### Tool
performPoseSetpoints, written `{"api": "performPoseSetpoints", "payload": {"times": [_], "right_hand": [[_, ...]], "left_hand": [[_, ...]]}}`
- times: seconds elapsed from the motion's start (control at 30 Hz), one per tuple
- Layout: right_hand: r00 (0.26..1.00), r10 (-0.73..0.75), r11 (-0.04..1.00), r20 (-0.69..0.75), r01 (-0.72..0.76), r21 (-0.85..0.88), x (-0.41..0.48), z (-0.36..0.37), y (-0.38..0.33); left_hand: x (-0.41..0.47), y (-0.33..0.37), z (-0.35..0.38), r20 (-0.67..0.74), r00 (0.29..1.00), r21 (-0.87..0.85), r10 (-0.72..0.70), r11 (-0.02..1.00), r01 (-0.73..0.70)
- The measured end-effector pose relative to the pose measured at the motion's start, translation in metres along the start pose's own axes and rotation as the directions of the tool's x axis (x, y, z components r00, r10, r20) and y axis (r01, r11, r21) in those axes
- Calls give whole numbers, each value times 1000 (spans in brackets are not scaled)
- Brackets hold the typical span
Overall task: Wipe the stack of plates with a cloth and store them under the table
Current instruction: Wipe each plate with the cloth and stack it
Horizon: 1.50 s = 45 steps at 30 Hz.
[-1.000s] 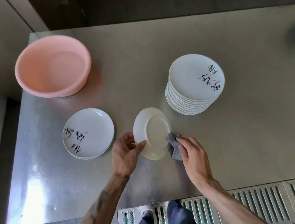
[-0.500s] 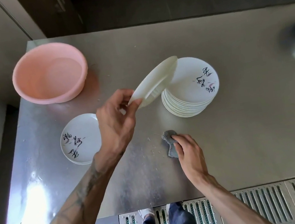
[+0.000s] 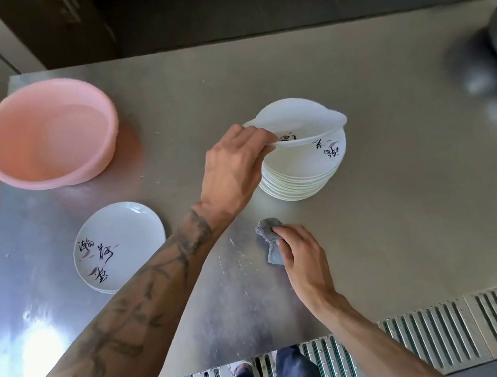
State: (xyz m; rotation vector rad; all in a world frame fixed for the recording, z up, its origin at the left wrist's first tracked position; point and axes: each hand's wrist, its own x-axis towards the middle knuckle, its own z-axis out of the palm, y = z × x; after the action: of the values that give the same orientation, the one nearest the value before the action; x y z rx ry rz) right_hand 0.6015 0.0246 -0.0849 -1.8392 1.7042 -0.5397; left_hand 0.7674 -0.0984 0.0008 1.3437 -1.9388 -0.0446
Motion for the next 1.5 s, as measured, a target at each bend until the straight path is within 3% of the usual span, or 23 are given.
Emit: {"api": "performPoseSetpoints", "payload": {"times": [0.17,0.6,0.77,0.93,1.07,1.17,1.27,1.5], "right_hand": [[1000,4,1000,-4,-4,-1,2,-1,3],[1000,18,1000,9,-18,12,1,-2,8],[1000,19,1000,12,-19,17,2,1,5],[1000,-5,1000,9,4,23,5,6,2],[999,-47,999,23,47,-4,7,13,0],[998,-65,997,28,65,-30,7,20,-2],[996,-84,995,33,85,-44,6,26,-2],[995,-91,994,38,94,-64,3,26,-3]], "left_hand": [[-8,-6,27,103,993,-93,61,994,-52],[-15,-26,35,341,939,-182,-48,977,116],[-19,-25,28,318,944,-198,-85,968,154],[-71,-56,-14,95,966,-47,-241,968,246],[-148,-108,-73,48,868,284,-494,840,462],[-190,-137,-109,93,716,497,-692,655,569],[-203,-154,-125,126,589,531,-798,556,639],[-193,-177,-131,116,458,372,-881,466,803]]}}
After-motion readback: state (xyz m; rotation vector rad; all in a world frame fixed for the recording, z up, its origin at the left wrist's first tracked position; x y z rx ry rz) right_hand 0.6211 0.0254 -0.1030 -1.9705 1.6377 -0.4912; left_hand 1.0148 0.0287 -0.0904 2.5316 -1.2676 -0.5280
